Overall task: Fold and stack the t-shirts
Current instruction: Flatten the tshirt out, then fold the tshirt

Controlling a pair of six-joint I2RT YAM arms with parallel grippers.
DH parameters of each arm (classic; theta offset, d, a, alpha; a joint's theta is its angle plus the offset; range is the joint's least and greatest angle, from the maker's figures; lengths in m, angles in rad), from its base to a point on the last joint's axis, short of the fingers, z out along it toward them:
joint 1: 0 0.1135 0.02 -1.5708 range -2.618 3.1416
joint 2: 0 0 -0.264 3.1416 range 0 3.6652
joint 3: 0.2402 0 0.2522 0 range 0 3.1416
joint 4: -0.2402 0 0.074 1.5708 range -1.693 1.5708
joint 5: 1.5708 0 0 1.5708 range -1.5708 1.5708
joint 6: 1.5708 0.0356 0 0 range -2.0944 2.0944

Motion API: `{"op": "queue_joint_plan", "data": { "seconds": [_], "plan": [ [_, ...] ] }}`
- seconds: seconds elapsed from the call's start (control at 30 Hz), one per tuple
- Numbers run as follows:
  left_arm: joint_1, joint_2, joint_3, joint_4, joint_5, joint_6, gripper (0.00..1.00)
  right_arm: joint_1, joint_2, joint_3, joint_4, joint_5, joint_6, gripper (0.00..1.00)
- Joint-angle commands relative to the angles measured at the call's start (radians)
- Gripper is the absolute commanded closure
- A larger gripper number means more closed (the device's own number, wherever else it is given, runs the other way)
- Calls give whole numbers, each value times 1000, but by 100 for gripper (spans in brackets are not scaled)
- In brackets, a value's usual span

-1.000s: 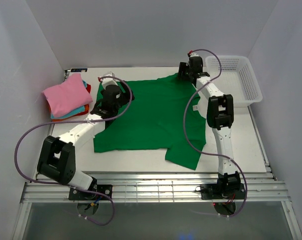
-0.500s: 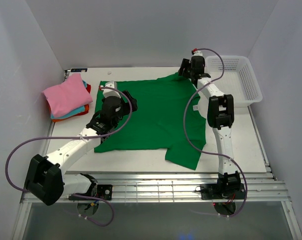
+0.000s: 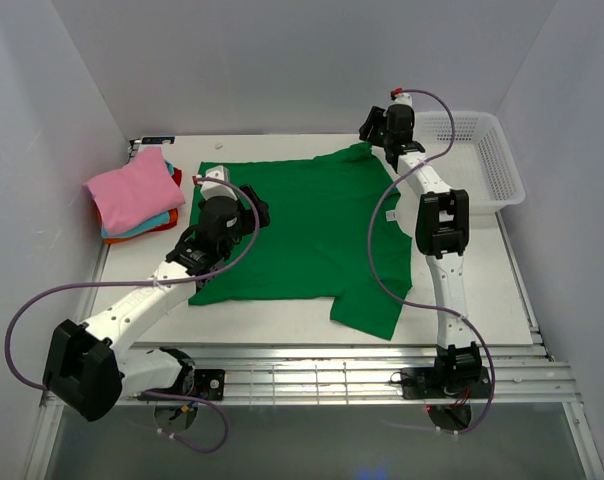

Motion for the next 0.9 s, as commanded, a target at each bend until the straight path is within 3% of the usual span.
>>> {"op": "queue_joint_plan", "data": {
  "seconds": [0.0, 0.43, 0.5, 0.63, 0.87],
  "plan": [
    [-3, -55, 2, -26, -6, 6, 13, -5, 43, 31, 34, -41, 35, 39],
    [-3, -109, -7, -49, 4, -13, 14, -2, 57, 14, 5, -45, 36, 40],
    [-3, -112, -12, -49, 5, -16, 14, -3, 62, 14, 2, -51, 35, 44],
    [-3, -112, -13, -56, 5, -19, 14, -3, 68, 13, -3, -54, 36, 61],
    [-3, -133, -13, -68, -9, -21, 14, -3, 74, 11, -12, -81, 36, 74]
  ]
}}
